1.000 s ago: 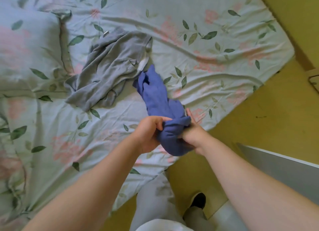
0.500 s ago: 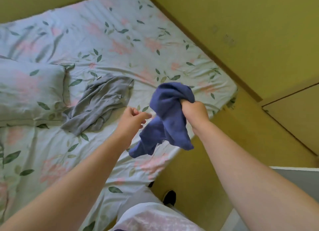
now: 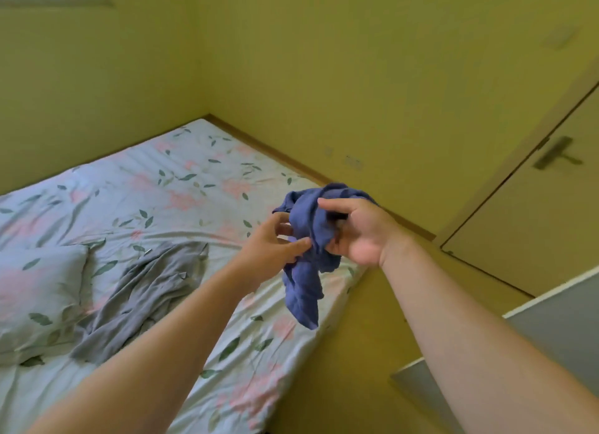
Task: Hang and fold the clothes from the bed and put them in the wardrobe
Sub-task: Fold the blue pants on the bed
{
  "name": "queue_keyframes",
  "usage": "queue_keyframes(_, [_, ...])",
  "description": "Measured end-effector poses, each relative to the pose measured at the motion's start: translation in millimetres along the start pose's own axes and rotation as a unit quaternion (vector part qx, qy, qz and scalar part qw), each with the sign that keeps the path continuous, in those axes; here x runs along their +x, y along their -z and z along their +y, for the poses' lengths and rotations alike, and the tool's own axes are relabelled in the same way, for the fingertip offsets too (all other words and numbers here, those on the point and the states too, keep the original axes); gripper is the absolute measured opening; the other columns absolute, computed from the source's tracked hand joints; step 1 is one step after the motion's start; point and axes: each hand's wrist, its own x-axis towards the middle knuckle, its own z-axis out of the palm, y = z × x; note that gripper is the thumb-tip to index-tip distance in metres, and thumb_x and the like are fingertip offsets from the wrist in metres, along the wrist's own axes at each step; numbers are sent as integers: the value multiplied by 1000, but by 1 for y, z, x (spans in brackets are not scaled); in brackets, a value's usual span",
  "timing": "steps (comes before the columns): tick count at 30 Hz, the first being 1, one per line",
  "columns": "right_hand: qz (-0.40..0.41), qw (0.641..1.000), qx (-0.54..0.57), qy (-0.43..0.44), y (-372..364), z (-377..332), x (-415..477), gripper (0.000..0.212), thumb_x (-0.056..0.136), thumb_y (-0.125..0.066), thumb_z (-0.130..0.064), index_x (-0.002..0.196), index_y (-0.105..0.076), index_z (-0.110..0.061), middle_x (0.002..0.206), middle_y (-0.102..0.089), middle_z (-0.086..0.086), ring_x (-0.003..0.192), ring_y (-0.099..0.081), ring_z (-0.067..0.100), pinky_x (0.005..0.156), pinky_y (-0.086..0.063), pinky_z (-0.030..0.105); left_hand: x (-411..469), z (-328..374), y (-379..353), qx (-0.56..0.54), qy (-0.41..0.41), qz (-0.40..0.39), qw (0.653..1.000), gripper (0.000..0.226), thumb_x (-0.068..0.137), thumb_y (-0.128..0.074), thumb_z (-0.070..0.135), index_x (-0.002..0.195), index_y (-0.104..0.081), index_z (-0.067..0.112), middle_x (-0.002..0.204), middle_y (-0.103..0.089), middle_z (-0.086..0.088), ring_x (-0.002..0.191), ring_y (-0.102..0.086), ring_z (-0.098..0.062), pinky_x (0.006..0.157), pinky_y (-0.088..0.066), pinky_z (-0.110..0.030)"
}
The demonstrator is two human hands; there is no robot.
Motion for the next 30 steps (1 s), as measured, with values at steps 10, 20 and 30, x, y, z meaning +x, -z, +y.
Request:
queue_keyframes(10, [218, 950, -143, 174, 27, -50, -48, 48, 80, -73, 8, 113, -60, -24, 96, -67, 6, 79, -63, 20, 50, -48, 26, 26, 69, -29, -14, -46, 116, 992, 12, 97, -58, 5, 95, -54, 16, 78, -61, -6, 66, -62, -23, 73, -57, -45])
queue_keyframes(20, [172, 927, -58, 329, 25, -74, -64, 23, 76, -75, 12, 78, -69, -11, 79, -74, 3, 75, -69, 18, 69, -54, 29, 7, 78, -73, 71, -129, 17, 989, 62, 65, -83, 54, 115, -52, 34, 113, -63, 12, 93, -65, 2, 79, -57, -24])
queue_keyframes(30, [228, 833, -181, 471, 32, -104, -80, 41, 73, -62, 17, 79, -68, -23, 87, -75, -12, 86, -71, 5, 72, -55, 20, 36, 61, -97, 237, -150, 31, 959, 76, 76, -77, 51, 136, -39, 24, 118, -57, 14, 101, -61, -4, 79, -50, -20])
